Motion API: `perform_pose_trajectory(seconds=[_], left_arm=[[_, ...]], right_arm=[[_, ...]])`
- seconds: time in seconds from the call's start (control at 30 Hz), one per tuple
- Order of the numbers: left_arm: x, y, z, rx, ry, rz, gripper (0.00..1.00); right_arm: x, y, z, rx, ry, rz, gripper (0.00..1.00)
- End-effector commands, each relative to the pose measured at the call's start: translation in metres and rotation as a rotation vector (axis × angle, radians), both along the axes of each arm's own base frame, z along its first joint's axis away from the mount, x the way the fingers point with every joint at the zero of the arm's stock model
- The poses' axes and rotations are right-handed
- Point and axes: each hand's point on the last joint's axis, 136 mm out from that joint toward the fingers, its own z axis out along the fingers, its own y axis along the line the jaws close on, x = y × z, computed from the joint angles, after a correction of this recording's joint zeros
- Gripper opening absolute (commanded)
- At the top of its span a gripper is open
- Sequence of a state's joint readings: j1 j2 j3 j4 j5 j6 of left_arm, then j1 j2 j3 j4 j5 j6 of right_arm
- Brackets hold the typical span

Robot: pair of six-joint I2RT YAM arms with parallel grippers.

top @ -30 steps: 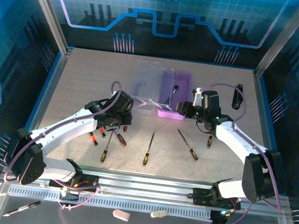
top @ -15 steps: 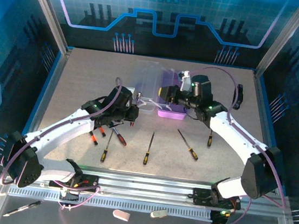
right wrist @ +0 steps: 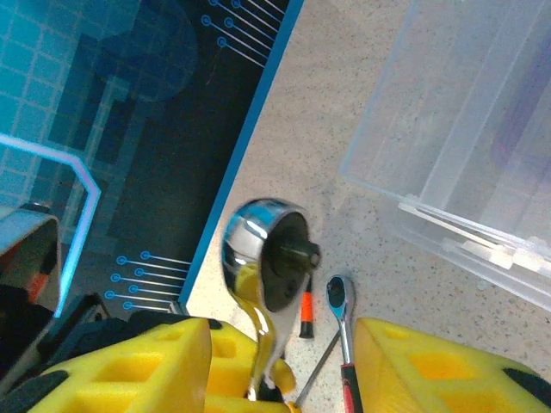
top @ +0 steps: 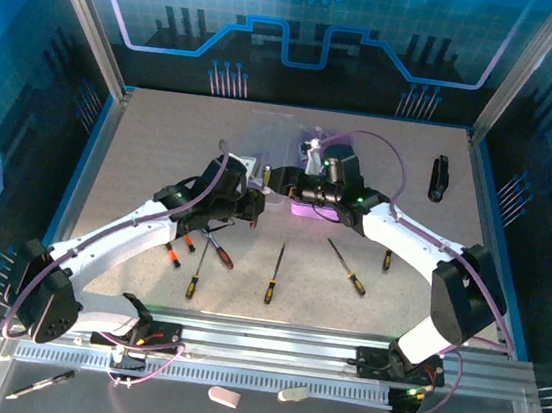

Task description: Pack the tool kit

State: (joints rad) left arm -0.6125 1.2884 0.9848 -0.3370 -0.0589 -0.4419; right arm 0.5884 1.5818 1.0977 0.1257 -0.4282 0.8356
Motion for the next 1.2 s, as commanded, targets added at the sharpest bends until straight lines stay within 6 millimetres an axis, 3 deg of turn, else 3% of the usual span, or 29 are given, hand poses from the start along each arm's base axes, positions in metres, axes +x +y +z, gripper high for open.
perform_pose_trajectory(seconds=[0.0,0.17,0.33,0.73,1.0,1.1,1.17], left_arm=[[0.005,-0.015,0.015,-0.047,-0.046,-0.040,0.11],[0.005,-0.020,0.018,-0.057,-0.054,-0.053,0.11],[0.004,-0.022,0.019,-0.062,-0.057,-0.063,0.11],[0.002,-0.025,0.015,-0.062,-0.049,-0.079,0.11],[0.000,-0.023,0.013,-0.057,-0.050,-0.083,0.27],[-0.003,-0.022,0.013,-0.057,-0.051,-0.090,0.42],[-0.005,-0.022,0.014,-0.057,-0.056,-0.102,0.45]], right_arm=[[-0.001,0.009,-0.001,0.026,0.006,0.023,0.48],[0.004,0.015,-0.009,0.017,0.025,0.023,0.45],[0.009,0.016,-0.018,0.009,0.044,0.011,0.31],[0.011,0.018,-0.021,0.010,0.050,0.014,0.18],[0.014,0.010,-0.012,0.002,0.013,-0.024,0.10],[0.016,0.007,-0.011,-0.001,0.006,-0.035,0.09],[0.018,0.004,-0.010,-0.007,0.000,-0.045,0.09]])
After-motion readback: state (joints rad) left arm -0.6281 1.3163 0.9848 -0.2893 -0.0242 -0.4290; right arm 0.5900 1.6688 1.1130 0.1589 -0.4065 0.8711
